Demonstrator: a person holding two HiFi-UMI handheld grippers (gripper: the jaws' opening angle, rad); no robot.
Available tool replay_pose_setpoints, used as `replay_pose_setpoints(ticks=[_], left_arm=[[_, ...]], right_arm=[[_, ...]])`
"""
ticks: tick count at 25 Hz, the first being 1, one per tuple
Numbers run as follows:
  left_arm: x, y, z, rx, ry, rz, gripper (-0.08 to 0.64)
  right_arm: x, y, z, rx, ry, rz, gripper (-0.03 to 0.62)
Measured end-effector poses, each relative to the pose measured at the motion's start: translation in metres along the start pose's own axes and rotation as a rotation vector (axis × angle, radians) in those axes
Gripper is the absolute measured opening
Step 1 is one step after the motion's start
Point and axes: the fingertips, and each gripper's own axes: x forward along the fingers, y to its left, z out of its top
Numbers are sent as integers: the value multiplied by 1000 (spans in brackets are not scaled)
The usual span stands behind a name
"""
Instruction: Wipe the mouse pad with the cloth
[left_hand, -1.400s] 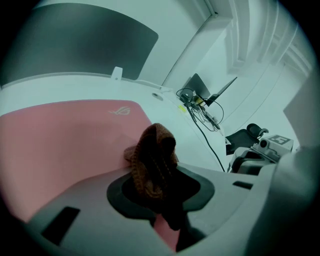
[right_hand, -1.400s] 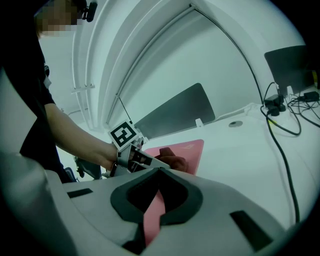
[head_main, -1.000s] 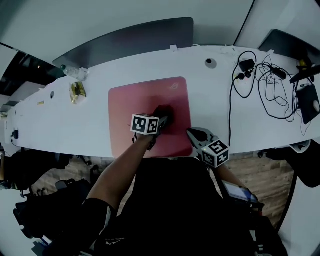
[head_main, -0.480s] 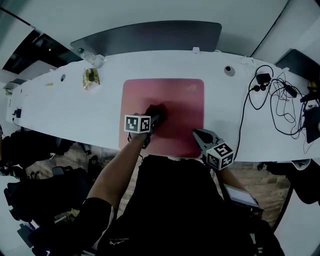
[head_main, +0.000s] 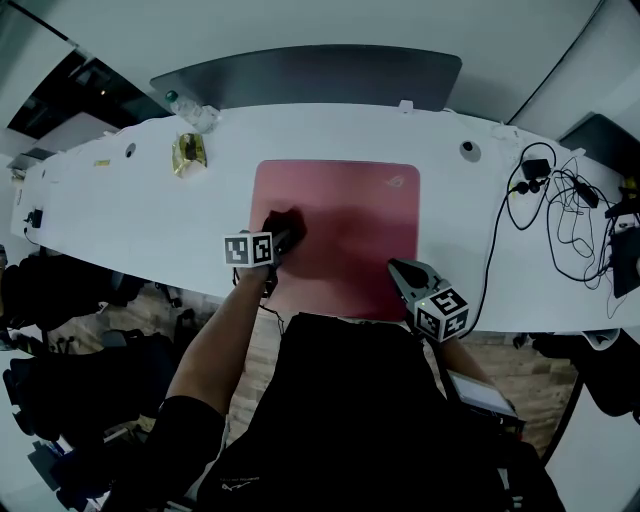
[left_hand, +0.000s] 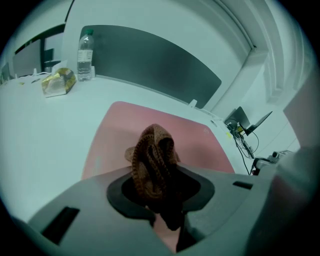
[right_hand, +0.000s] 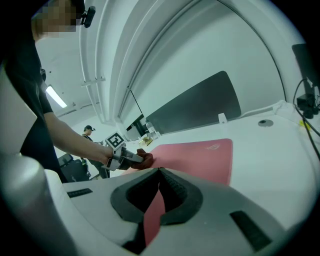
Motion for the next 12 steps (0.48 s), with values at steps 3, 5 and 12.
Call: replay_pose_setpoints(ticks=[3, 5, 12], left_arm=[[-9, 21, 2, -30, -17, 27, 112], [-15, 34, 2, -46, -27, 42, 112], [-32, 70, 5, -82, -55, 86, 112]], right_arm=[[4, -1, 0, 4, 3, -3, 26], [6, -1, 0, 6, 4, -6, 26], [14, 1, 2, 10, 6, -8, 26]])
